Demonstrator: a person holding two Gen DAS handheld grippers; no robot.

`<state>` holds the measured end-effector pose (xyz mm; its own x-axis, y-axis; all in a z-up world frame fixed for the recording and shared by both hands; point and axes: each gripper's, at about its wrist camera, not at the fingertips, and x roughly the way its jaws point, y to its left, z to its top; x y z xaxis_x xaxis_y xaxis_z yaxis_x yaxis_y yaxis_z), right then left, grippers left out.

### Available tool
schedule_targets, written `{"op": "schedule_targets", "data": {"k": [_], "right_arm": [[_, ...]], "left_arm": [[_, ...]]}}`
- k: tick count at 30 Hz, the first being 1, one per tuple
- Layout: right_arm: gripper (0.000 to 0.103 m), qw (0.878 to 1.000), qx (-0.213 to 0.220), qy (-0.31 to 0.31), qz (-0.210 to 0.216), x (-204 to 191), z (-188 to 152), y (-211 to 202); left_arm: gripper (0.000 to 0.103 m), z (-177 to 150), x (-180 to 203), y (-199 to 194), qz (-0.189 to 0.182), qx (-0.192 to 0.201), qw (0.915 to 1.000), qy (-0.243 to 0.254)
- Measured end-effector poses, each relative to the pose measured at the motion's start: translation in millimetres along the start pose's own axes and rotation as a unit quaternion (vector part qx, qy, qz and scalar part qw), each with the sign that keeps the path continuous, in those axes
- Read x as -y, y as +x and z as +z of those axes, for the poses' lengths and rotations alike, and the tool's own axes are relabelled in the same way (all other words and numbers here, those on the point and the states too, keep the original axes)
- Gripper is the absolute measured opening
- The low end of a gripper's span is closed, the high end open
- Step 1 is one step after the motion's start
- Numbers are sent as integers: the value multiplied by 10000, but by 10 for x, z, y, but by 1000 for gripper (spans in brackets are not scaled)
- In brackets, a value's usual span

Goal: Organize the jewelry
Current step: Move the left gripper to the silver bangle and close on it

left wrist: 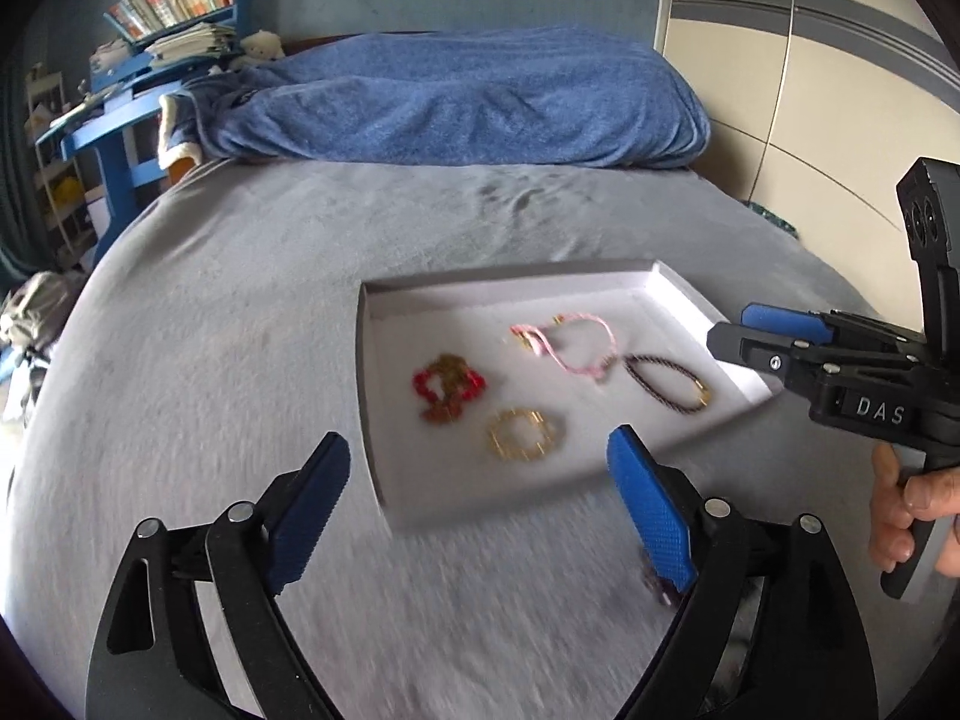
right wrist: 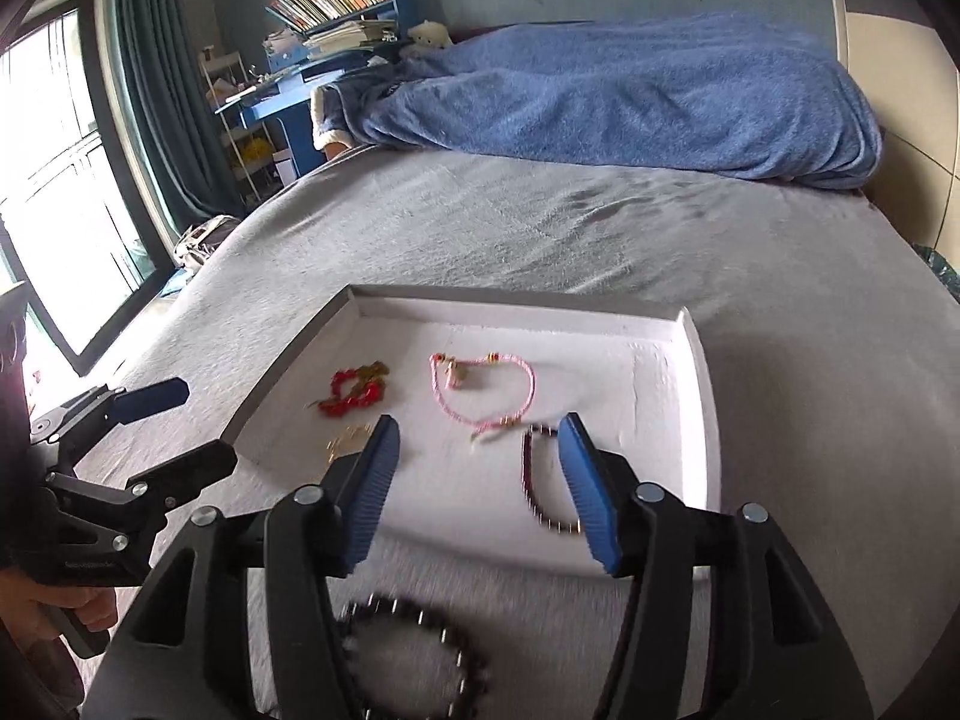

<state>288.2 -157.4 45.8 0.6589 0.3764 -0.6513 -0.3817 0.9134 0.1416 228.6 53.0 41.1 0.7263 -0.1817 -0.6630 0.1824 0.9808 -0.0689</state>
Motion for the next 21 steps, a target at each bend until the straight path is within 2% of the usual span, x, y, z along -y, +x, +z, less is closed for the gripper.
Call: {"op": "schedule_targets", "data": {"k": [9,21], "right_arm": [[58,10000,-30,-50,5,-83,-507,-381],[58,9990,-218,350,-150,111,-1158,-712]], "left_arm": [[88,-578,167,-290,-269,-210,9989,-317],[88,-1312,625,-522,-573,-621,9963,-131]]}}
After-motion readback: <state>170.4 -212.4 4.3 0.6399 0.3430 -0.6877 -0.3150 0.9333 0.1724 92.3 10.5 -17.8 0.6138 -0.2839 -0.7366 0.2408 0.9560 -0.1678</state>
